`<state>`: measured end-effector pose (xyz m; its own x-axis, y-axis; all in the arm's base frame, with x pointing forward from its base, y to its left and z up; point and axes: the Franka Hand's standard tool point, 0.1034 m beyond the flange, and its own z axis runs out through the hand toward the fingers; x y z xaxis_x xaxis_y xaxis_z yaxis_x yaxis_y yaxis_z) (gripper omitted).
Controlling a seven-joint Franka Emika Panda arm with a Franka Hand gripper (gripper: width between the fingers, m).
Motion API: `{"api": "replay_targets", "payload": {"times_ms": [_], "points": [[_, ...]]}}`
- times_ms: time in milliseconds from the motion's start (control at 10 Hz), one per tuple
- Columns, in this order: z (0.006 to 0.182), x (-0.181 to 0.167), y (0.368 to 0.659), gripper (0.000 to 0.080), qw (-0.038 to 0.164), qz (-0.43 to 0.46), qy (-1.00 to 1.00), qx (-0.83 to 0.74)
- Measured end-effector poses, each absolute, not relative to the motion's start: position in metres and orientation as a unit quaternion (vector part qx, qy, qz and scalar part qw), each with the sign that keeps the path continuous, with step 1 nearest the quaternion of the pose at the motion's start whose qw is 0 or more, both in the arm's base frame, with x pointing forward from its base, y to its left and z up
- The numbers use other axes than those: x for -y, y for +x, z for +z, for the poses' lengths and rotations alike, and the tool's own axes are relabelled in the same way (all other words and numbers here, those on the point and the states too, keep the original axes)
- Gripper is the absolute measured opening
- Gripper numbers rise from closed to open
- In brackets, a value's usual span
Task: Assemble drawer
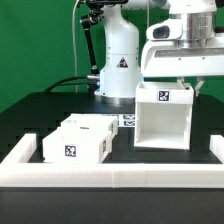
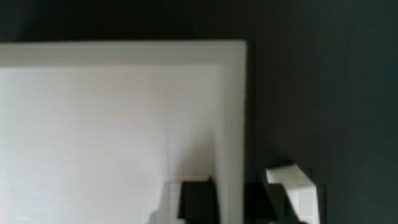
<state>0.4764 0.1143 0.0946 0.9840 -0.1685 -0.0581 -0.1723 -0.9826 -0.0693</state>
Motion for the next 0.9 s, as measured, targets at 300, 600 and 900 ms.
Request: {"api": "replay_targets", "payload": {"times_ms": [300, 600, 900], "points": [[0.096, -0.113, 0.503, 0.0038, 0.044, 0.005, -0.997, -0.062], [0.095, -0.113, 0.503, 0.0038, 0.045, 0.004, -0.997, -0.065], [0.096, -0.113, 0.531, 0.0038, 0.05, -0.012, -0.995, -0.08]]}}
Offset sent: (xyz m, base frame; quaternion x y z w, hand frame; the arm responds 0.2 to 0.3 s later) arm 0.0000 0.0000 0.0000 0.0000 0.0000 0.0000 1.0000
